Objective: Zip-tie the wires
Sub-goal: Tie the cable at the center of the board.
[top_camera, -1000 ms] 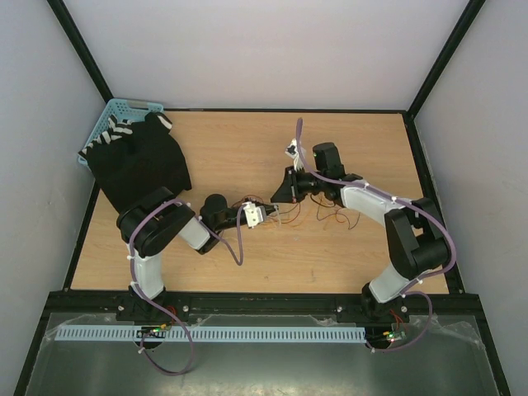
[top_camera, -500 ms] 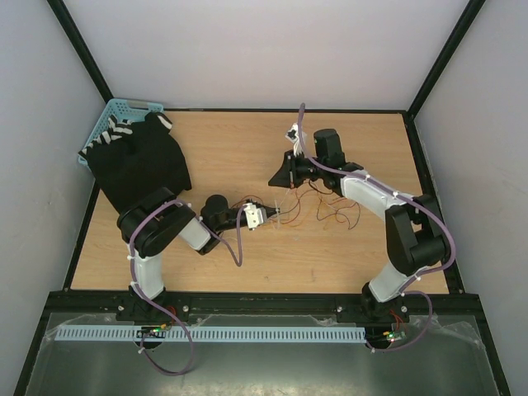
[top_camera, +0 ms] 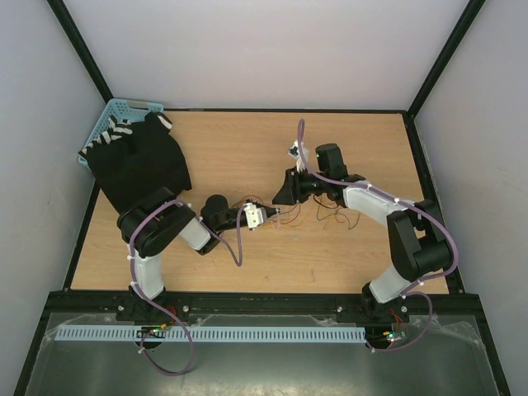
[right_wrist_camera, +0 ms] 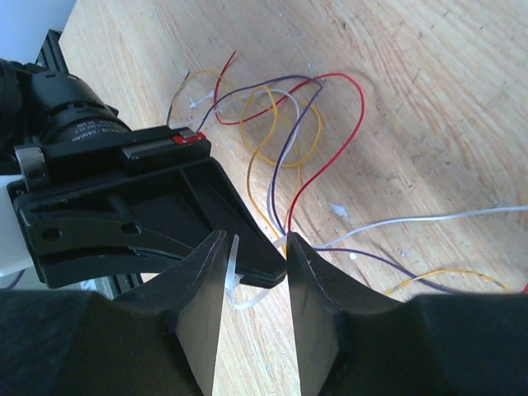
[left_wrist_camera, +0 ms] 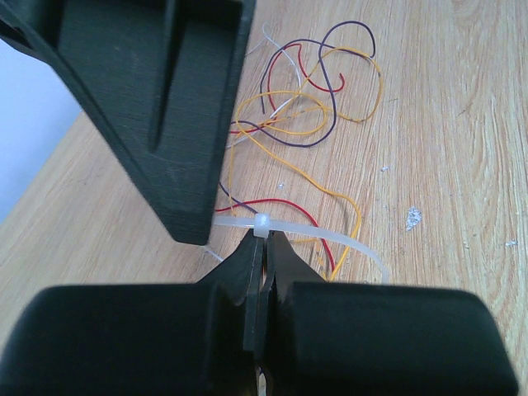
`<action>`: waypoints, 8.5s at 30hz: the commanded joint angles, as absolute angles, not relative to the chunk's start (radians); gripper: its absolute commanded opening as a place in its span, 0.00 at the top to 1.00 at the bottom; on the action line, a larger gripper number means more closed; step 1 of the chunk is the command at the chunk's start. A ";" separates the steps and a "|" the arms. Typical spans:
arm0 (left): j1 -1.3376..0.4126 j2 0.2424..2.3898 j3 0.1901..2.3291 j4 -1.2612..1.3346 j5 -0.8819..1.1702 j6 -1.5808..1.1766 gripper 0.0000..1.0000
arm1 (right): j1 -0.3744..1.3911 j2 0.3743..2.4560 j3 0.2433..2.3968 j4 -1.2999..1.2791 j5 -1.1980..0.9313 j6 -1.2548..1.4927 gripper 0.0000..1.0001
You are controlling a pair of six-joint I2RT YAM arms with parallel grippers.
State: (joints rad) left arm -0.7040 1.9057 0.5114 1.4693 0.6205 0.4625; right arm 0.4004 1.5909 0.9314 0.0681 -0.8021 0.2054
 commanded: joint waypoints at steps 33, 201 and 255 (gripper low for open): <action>-0.710 1.914 0.528 1.480 0.641 0.451 1.00 | 0.403 1.642 1.120 0.032 -0.811 0.218 1.00; -0.614 1.865 0.577 1.480 0.734 -0.342 1.00 | 0.378 1.486 1.132 0.130 -0.837 0.423 1.00; -0.530 1.822 0.571 1.479 0.700 -0.490 1.00 | 0.205 1.239 1.086 0.013 -0.647 0.185 0.35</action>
State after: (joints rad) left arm -0.5568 1.8690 0.5629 1.4643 0.7025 -0.4110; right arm 0.2379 1.3388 1.1866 -0.0124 -0.7502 0.2928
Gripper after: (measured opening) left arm 0.001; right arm 0.632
